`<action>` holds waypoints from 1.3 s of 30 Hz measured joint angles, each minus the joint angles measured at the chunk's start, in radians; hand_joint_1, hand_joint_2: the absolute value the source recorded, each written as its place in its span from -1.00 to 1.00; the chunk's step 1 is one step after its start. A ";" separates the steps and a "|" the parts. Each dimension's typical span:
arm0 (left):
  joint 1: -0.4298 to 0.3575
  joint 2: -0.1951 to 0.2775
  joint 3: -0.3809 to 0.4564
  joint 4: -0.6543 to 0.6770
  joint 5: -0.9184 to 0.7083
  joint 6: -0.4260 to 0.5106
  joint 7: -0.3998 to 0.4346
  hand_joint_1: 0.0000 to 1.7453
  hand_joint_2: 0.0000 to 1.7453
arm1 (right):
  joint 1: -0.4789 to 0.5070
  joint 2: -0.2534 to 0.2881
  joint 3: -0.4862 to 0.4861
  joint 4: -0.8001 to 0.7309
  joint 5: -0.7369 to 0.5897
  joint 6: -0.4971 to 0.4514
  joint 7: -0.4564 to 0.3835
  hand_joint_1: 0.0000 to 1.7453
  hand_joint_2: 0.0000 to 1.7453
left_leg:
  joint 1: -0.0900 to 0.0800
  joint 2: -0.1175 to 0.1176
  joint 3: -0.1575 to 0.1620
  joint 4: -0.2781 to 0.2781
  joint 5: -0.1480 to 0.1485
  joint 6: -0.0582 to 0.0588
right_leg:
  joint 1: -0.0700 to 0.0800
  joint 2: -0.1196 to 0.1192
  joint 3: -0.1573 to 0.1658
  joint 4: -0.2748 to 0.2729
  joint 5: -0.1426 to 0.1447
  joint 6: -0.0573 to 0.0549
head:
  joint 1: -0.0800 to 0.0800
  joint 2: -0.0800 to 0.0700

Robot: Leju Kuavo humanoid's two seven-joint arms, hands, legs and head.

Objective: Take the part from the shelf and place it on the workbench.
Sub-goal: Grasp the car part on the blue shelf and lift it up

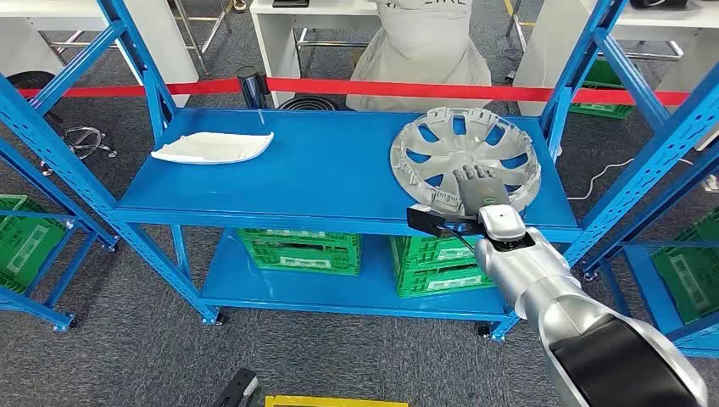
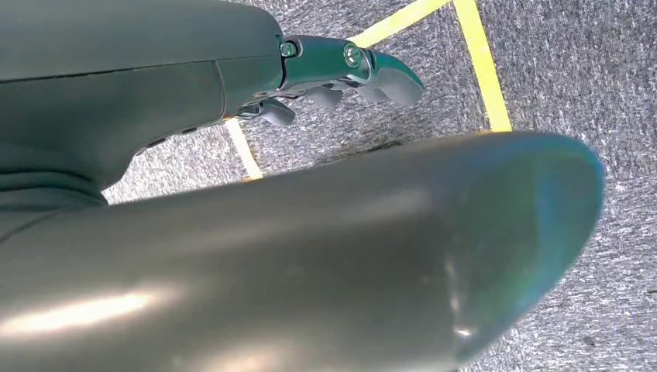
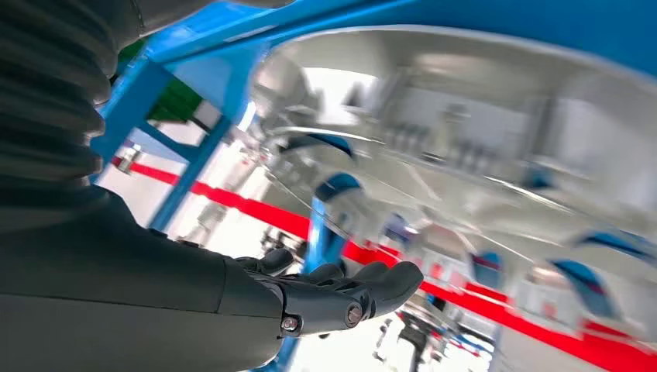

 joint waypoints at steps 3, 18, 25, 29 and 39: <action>0.000 0.000 0.002 0.000 0.000 0.000 -0.001 -1.00 -1.00 | 0.000 -0.012 -0.013 0.003 0.000 -0.001 0.008 -1.00 1.00 | 0.000 0.000 0.000 0.000 0.000 0.000 | 0.000 0.000 0.000 0.000 0.000 0.000 | 0.000 0.000; 0.007 0.000 0.017 0.000 -0.001 0.000 -0.006 -1.00 -1.00 | 0.006 -0.062 -0.054 0.025 -0.001 0.004 0.002 -1.00 1.00 | 0.000 0.000 0.000 0.000 0.000 0.000 | 0.000 0.000 0.000 0.000 0.000 0.000 | 0.000 0.000; 0.013 0.000 0.018 0.000 -0.001 0.000 -0.011 -1.00 -1.00 | 0.016 -0.064 -0.058 0.025 -0.001 0.005 -0.023 -1.00 1.00 | 0.000 0.000 0.000 0.000 0.000 0.000 | 0.000 0.000 0.000 0.000 0.000 0.000 | 0.000 0.000; 0.014 0.000 0.019 0.000 -0.001 0.000 -0.011 -1.00 -1.00 | 0.022 -0.063 -0.058 0.025 0.000 0.018 -0.031 -1.00 1.00 | 0.000 0.000 0.000 0.000 0.000 0.000 | 0.000 0.000 0.000 0.000 0.000 0.000 | 0.000 0.000; 0.015 -0.004 0.025 0.000 -0.006 -0.003 -0.008 -1.00 -1.00 | 0.049 -0.054 -0.059 0.025 0.000 0.003 -0.053 1.00 1.00 | 0.000 0.000 0.000 0.000 0.000 0.000 | 0.000 0.000 0.000 0.000 0.000 0.000 | 0.000 0.000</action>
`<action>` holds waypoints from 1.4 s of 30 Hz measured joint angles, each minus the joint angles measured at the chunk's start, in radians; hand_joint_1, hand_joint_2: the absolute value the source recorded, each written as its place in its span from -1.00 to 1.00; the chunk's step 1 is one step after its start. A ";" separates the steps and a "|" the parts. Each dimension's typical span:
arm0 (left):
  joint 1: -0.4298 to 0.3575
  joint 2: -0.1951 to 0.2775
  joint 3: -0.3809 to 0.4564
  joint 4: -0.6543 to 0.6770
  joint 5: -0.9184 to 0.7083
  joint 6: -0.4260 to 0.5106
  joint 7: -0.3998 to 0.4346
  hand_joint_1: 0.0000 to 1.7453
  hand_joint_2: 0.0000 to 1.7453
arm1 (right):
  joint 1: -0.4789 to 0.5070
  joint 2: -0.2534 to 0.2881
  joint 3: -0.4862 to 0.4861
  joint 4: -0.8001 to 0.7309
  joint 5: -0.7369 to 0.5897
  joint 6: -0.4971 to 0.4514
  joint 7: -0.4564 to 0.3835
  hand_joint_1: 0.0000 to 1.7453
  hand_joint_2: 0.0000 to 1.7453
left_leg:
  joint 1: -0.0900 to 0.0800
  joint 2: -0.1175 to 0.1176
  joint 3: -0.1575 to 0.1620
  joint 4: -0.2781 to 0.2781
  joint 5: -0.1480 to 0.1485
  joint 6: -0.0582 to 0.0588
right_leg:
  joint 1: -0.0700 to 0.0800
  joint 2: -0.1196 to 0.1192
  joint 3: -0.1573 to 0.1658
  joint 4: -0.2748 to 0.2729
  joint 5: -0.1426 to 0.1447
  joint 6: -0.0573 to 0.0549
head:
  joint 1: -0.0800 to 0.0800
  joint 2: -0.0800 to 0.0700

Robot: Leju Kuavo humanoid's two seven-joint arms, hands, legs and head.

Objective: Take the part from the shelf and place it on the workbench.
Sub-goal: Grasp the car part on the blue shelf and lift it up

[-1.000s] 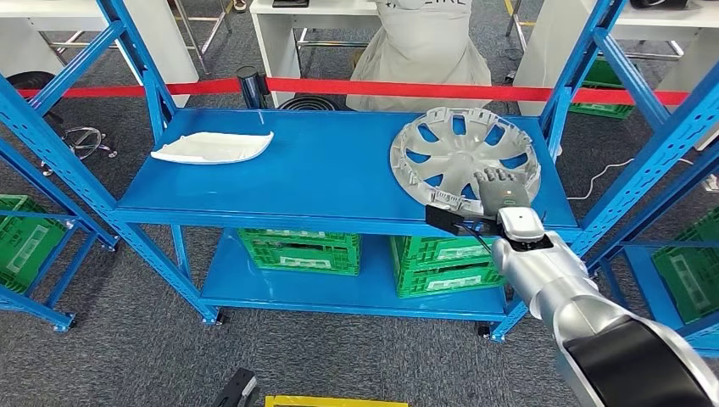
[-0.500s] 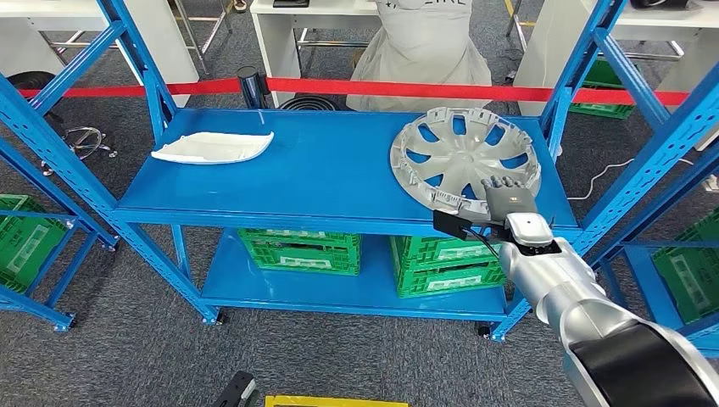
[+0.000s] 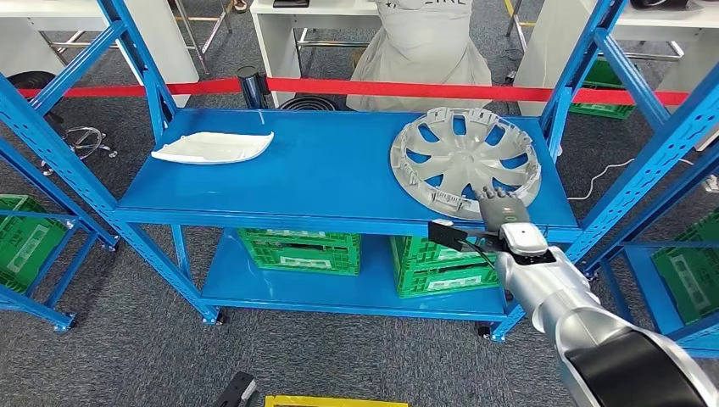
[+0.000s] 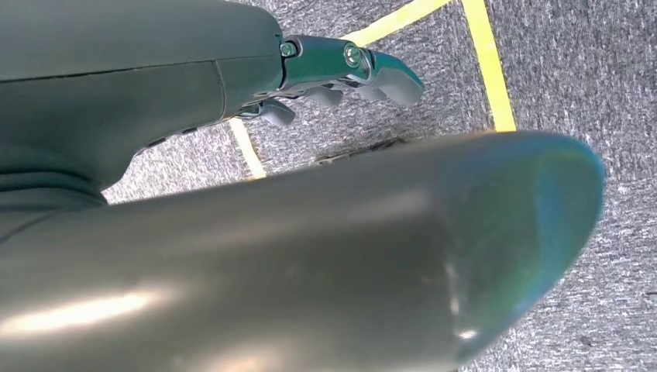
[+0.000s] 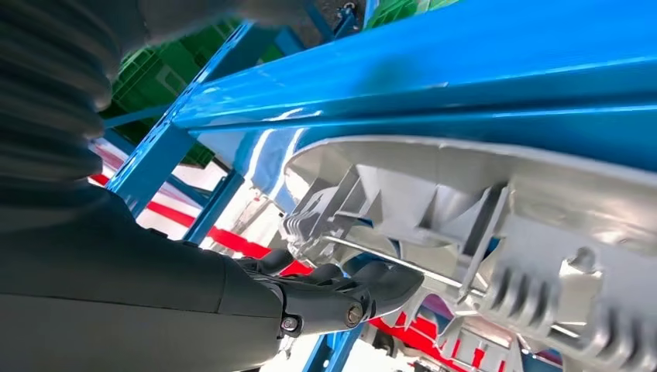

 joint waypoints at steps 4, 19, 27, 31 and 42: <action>-0.001 -0.003 0.000 0.000 -0.004 -0.001 0.003 -1.00 -1.00 | -0.003 0.002 -0.001 0.000 0.001 -0.004 -0.007 1.00 1.00 | 0.000 0.000 0.000 0.000 0.000 0.000 | 0.000 0.000 0.000 0.000 0.000 0.000 | 0.000 0.000; -0.002 -0.007 0.010 0.000 -0.007 -0.003 0.008 -1.00 -1.00 | -0.015 0.006 -0.017 0.000 0.010 0.022 -0.022 1.00 1.00 | 0.000 -0.001 0.002 0.000 0.000 0.000 | 0.000 -0.001 0.003 0.000 0.000 0.000 | 0.000 0.000; -0.002 -0.007 0.017 0.000 -0.008 -0.004 0.007 -1.00 -1.00 | -0.016 0.007 -0.022 0.000 0.010 0.027 -0.029 1.00 1.00 | 0.000 0.000 0.002 0.000 0.000 0.000 | 0.000 0.000 0.003 0.000 0.000 0.000 | 0.000 0.000; -0.002 -0.008 0.017 0.000 -0.017 -0.004 0.003 -1.00 -1.00 | -0.015 0.008 -0.024 0.000 0.010 0.027 -0.030 1.00 1.00 | 0.000 0.000 0.002 0.000 0.000 0.000 | 0.000 0.000 0.003 0.000 0.000 0.000 | 0.000 0.000; -0.004 -0.011 0.018 -0.006 -0.029 -0.032 -0.102 -1.00 0.00 | -0.007 0.006 -0.037 0.000 0.018 0.012 -0.024 1.00 1.00 | 0.000 0.000 0.003 0.000 0.000 0.000 | 0.000 0.000 0.003 0.000 0.000 0.000 | 0.000 0.000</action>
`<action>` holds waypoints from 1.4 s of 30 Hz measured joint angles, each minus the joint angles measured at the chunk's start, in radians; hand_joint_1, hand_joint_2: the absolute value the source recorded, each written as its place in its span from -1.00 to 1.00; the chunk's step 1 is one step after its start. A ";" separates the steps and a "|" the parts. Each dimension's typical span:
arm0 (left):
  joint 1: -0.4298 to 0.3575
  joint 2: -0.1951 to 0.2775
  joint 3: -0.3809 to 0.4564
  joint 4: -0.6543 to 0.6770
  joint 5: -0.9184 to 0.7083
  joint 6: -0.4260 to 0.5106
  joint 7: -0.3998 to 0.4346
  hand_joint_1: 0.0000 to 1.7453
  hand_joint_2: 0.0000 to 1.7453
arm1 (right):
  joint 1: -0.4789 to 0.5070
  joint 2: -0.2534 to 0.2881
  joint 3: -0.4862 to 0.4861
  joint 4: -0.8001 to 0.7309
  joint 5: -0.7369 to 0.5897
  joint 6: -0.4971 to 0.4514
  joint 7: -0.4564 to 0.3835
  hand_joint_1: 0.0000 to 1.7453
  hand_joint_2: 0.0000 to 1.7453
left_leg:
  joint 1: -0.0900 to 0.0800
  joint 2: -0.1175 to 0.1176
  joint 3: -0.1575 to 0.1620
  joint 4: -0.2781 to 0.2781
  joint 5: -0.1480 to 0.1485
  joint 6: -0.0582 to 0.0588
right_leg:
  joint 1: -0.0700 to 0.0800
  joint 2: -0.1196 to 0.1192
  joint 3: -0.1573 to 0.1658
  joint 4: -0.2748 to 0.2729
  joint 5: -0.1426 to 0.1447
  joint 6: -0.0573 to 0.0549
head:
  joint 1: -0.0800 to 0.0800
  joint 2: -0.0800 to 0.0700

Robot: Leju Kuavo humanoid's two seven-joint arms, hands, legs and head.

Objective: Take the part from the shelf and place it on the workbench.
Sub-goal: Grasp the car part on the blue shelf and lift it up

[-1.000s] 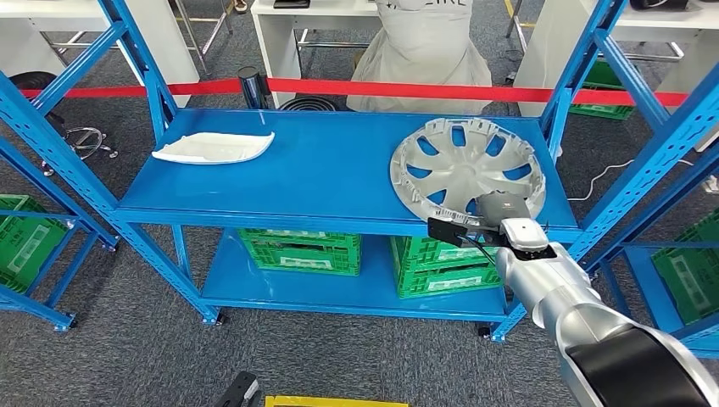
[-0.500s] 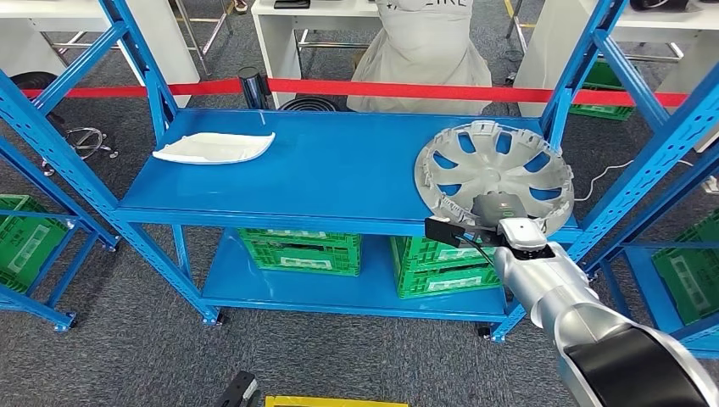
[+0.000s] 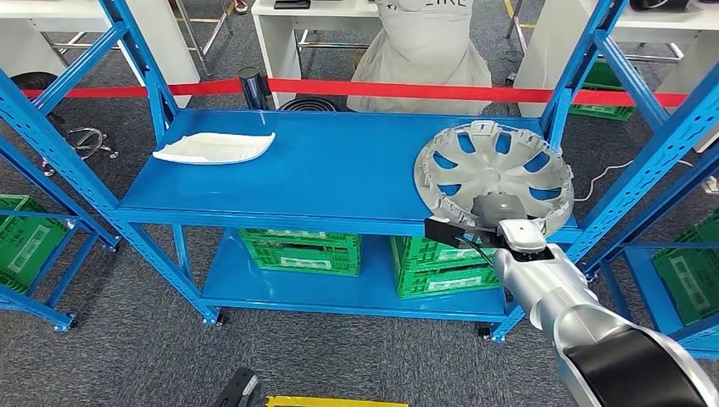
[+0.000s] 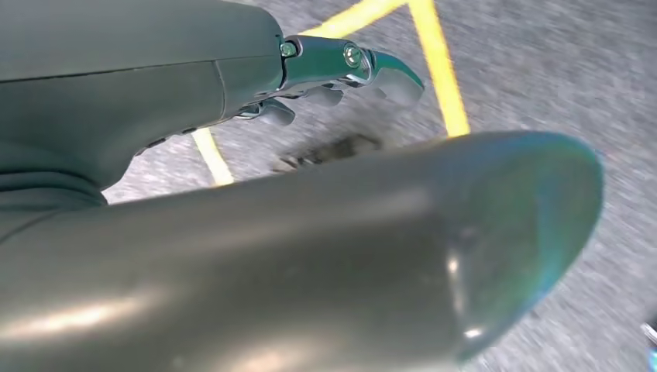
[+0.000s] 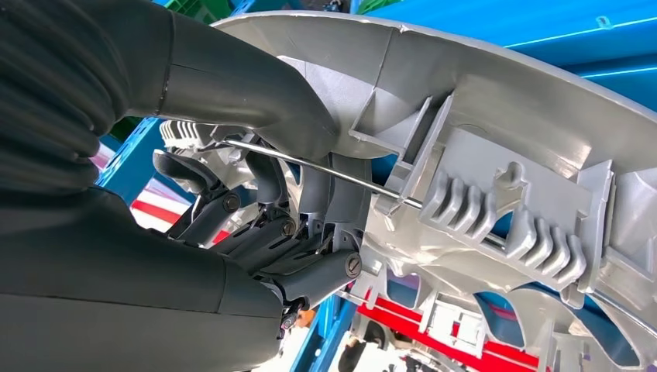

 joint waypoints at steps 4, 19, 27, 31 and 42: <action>-0.001 -0.002 0.000 -0.002 -0.005 -0.009 -0.025 -1.00 1.00 | 0.001 -0.001 -0.007 0.000 0.005 0.001 -0.002 1.00 1.00 | 0.000 0.000 0.000 0.000 0.000 0.000 | 0.000 0.000 0.000 0.000 0.000 0.000 | 0.000 0.000; -0.018 -0.004 0.005 -0.002 -0.026 -0.062 -0.079 -1.00 1.00 | -0.004 0.001 -0.008 0.000 0.043 0.025 -0.015 1.00 1.00 | 0.000 0.000 0.001 0.000 0.000 0.000 | 0.000 0.000 0.002 0.000 0.000 0.000 | 0.000 0.000; -0.018 -0.004 0.006 -0.002 -0.027 -0.061 -0.081 -1.00 1.00 | -0.006 0.001 -0.008 0.000 0.045 0.025 -0.021 1.00 1.00 | 0.000 0.000 0.001 0.000 0.000 0.000 | 0.000 0.000 0.002 0.000 0.000 0.000 | 0.000 0.000; -0.019 -0.004 0.007 -0.002 -0.029 -0.058 -0.077 -1.00 1.00 | -0.006 0.001 -0.009 0.000 0.045 0.025 -0.021 1.00 1.00 | 0.000 0.000 0.001 0.000 0.000 0.000 | 0.000 0.000 0.002 0.000 0.000 0.000 | 0.000 0.000; -0.013 -0.010 0.032 -0.001 -0.018 -0.014 -0.085 -1.00 1.00 | -0.006 0.001 -0.018 0.000 0.054 0.021 -0.025 1.00 1.00 | 0.000 0.000 0.002 0.000 0.000 0.000 | 0.000 0.000 0.002 0.000 0.000 0.000 | 0.000 0.000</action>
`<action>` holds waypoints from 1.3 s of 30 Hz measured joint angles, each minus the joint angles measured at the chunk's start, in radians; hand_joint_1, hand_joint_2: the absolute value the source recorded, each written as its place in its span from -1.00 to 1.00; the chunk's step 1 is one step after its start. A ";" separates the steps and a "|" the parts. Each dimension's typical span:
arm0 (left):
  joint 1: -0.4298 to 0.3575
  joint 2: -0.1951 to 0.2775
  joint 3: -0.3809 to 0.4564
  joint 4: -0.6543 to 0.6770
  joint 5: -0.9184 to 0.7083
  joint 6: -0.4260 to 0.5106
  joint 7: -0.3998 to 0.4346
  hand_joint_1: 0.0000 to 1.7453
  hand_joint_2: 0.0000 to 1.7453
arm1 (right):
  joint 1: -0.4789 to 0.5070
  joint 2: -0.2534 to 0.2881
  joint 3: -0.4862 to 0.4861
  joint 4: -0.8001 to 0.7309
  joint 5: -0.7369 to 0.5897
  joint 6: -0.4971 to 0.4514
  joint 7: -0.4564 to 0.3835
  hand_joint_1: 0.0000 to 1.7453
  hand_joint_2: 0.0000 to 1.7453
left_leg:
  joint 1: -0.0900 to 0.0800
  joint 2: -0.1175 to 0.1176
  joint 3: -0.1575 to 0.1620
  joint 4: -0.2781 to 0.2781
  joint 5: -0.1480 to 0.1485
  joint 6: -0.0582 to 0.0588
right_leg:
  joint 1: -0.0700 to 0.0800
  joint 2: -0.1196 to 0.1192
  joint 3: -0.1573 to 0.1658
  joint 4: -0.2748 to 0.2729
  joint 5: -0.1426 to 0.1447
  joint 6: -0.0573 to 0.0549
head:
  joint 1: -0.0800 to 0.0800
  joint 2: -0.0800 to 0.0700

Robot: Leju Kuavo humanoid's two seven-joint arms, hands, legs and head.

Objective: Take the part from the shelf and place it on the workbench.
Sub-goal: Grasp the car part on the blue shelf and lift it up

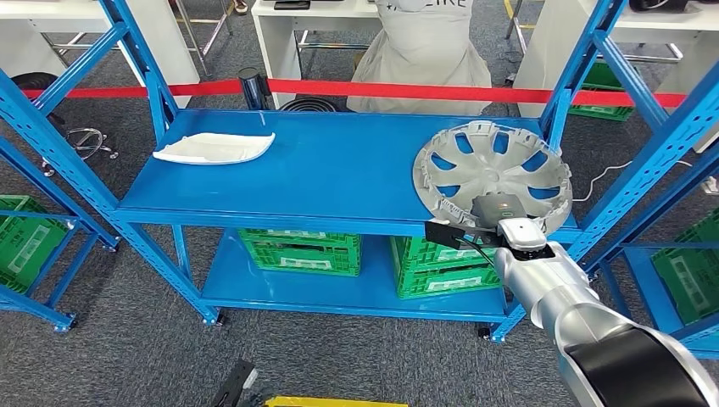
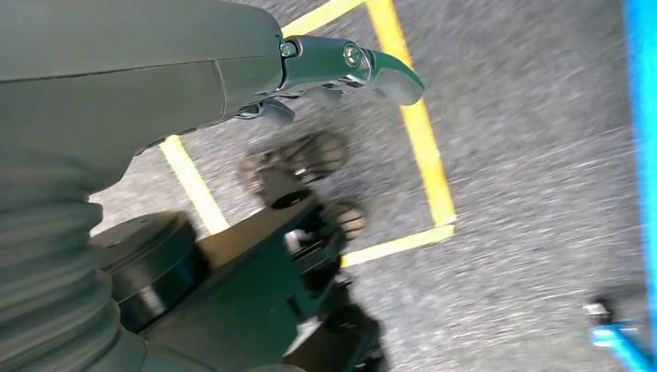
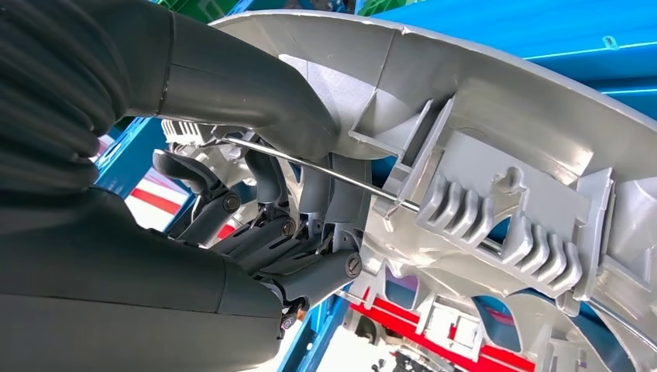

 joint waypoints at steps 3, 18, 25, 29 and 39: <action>0.002 -0.005 0.010 0.000 0.000 0.017 -0.022 -1.00 1.00 | 0.002 -0.001 -0.008 0.000 -0.001 -0.008 -0.013 1.00 1.00 | 0.000 0.000 0.000 0.000 0.000 0.000 | 0.000 0.000 0.000 0.000 0.000 0.000 | 0.000 0.000; 0.018 -0.008 0.042 0.001 -0.007 0.007 -0.019 -1.00 1.00 | 0.052 0.029 -0.127 -0.025 -0.187 -0.152 -0.339 1.00 1.00 | 0.001 0.001 0.000 0.000 0.000 0.000 | 0.001 0.000 0.000 0.000 0.000 0.000 | 0.000 0.000; 0.020 -0.007 0.047 0.001 -0.013 0.007 -0.019 -1.00 1.00 | 0.117 0.065 -0.207 -0.140 -0.417 -0.095 -0.601 1.00 1.00 | 0.001 0.000 0.000 0.000 0.000 0.000 | 0.001 0.000 0.000 0.000 0.000 0.000 | 0.000 0.000; 0.028 -0.006 0.055 0.001 -0.017 0.007 -0.019 -1.00 1.00 | 0.181 0.075 -0.220 -0.254 -0.571 -0.007 -0.675 1.00 1.00 | 0.001 0.001 0.000 0.000 -0.001 -0.001 | 0.001 0.001 0.000 0.000 -0.001 0.000 | 0.000 0.000; 0.034 0.000 0.071 0.002 -0.021 0.004 -0.017 -1.00 1.00 | 0.321 0.076 -0.181 -0.521 -0.782 0.054 -0.663 1.00 1.00 | 0.001 0.001 0.000 0.000 -0.001 -0.001 | 0.001 0.000 0.000 0.000 0.000 0.000 | 0.000 0.000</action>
